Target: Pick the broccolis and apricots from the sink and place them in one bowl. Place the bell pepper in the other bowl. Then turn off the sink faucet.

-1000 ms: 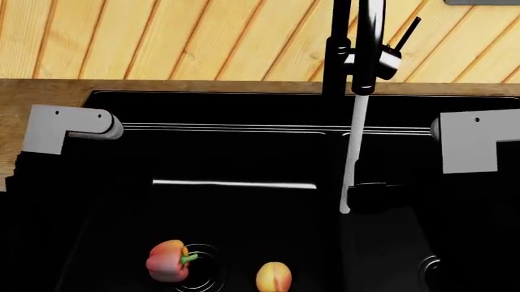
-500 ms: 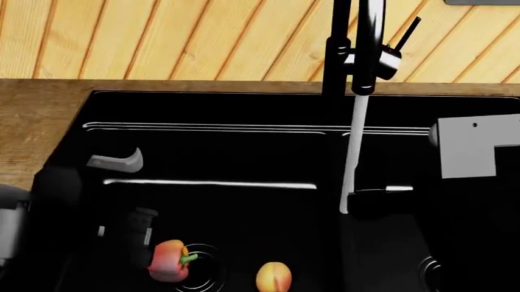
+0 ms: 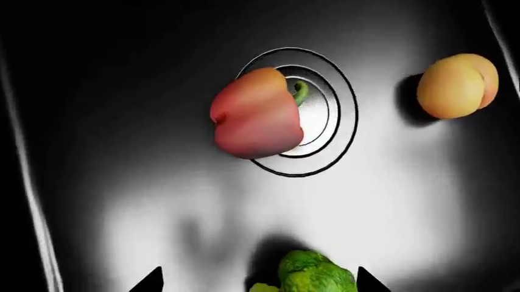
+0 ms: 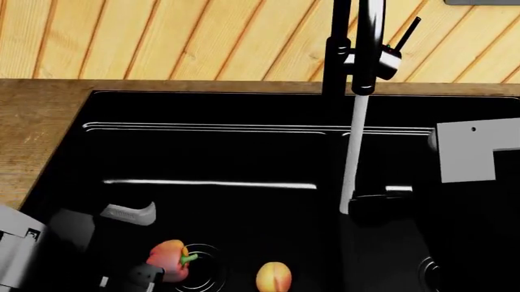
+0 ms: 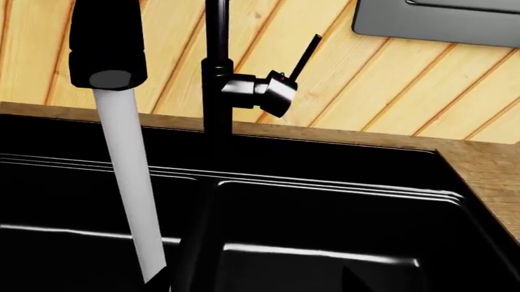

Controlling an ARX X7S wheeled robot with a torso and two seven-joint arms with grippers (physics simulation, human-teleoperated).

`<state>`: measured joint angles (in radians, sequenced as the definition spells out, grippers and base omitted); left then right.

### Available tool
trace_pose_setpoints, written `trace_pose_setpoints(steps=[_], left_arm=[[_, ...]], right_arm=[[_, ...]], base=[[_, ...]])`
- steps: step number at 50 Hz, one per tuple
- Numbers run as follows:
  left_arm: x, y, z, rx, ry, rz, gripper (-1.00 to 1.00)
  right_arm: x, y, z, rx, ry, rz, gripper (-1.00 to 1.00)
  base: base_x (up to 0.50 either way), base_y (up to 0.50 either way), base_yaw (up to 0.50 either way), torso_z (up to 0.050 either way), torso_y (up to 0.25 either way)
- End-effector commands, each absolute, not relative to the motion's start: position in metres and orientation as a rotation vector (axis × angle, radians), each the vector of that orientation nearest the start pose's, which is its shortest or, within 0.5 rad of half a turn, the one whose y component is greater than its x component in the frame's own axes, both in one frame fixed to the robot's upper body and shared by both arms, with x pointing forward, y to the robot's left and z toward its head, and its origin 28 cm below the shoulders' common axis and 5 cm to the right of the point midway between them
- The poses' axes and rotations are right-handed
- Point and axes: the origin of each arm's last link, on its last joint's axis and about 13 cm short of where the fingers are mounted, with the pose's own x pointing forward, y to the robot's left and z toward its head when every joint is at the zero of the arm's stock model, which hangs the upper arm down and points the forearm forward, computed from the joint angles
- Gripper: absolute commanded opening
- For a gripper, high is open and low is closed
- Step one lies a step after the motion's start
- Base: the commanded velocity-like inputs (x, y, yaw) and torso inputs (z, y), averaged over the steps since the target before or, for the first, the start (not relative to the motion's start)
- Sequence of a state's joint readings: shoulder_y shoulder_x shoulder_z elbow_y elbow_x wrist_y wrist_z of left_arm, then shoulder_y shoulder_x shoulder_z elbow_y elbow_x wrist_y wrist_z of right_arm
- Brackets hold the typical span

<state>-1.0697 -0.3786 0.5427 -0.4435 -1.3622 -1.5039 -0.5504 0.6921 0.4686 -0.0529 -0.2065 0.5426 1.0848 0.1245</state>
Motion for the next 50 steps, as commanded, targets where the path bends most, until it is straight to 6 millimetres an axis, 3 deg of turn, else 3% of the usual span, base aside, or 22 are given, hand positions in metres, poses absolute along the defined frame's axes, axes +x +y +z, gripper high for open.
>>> trace_pose_setpoints(steps=[1, 19, 32, 33, 44, 50], left_arm=[[0.310, 0.217, 0.152, 0.081, 1.182, -0.353, 1.00], [0.299, 0.207, 0.140, 0.064, 1.241, -0.433, 1.00], [0.296, 0.206, 0.120, 0.060, 1.281, -0.428, 1.00], [0.296, 0.204, 0.120, 0.058, 1.278, -0.426, -1.00], [0.301, 0.204, 0.124, 0.057, 1.237, -0.402, -1.00], [0.304, 0.208, 0.138, 0.039, 1.190, -0.389, -1.00]], right_arm=[[0.290, -0.182, 0.182, -0.072, 0.238, 0.023, 1.00], [0.293, -0.183, 0.177, -0.077, 0.255, 0.026, 1.00], [0.291, -0.184, 0.174, -0.074, 0.263, 0.019, 1.00], [0.291, -0.184, 0.173, -0.074, 0.264, 0.019, 1.00], [0.289, -0.185, 0.175, -0.072, 0.259, 0.016, 1.00], [0.288, -0.184, 0.179, -0.072, 0.252, 0.018, 1.00]], base=[[0.00, 0.00, 0.00, 0.000, 0.000], [0.00, 0.00, 0.00, 0.000, 0.000], [0.00, 0.00, 0.00, 0.000, 0.000], [0.00, 0.00, 0.00, 0.000, 0.000], [0.00, 0.00, 0.00, 0.000, 0.000], [0.00, 0.00, 0.00, 0.000, 0.000]])
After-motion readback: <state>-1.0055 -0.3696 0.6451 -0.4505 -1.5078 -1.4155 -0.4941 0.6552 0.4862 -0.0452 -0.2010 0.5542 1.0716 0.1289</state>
